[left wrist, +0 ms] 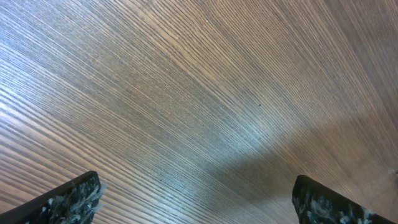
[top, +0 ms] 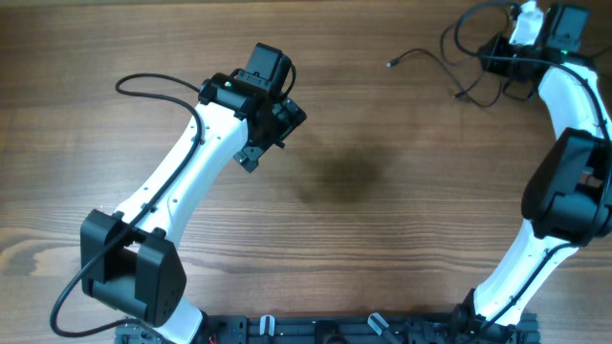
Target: Untangle cables
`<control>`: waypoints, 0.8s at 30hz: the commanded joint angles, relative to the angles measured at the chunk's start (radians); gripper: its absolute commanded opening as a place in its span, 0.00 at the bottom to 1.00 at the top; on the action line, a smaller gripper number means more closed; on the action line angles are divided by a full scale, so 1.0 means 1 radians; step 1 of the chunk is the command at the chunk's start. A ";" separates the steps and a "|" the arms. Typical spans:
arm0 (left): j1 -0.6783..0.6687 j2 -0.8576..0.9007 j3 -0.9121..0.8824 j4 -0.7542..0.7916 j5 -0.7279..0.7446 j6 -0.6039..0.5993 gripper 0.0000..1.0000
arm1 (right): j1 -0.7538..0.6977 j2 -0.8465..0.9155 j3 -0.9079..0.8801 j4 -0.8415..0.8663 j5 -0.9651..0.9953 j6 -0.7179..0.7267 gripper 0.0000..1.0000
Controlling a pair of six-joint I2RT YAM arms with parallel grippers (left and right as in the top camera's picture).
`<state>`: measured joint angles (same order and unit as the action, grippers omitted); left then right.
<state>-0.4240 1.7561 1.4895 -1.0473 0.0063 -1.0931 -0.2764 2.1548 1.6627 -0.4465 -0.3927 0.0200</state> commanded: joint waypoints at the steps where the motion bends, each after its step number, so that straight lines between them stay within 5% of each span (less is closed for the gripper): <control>1: -0.001 0.008 -0.001 -0.001 0.004 0.016 1.00 | 0.004 0.031 -0.002 -0.025 -0.024 0.009 1.00; 7: -0.001 0.008 -0.001 -0.001 0.003 0.016 1.00 | 0.004 -0.023 -0.002 -0.074 -0.024 0.010 1.00; 19: -0.001 0.008 -0.001 -0.001 0.003 0.016 1.00 | 0.004 -0.406 -0.002 -0.333 -0.028 0.007 1.00; 24: -0.001 0.008 -0.001 -0.001 0.004 0.016 1.00 | 0.004 -0.568 -0.002 -0.432 0.202 0.048 1.00</control>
<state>-0.4240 1.7561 1.4895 -1.0477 0.0067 -1.0931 -0.2764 1.6604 1.6573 -0.8368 -0.3847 0.0296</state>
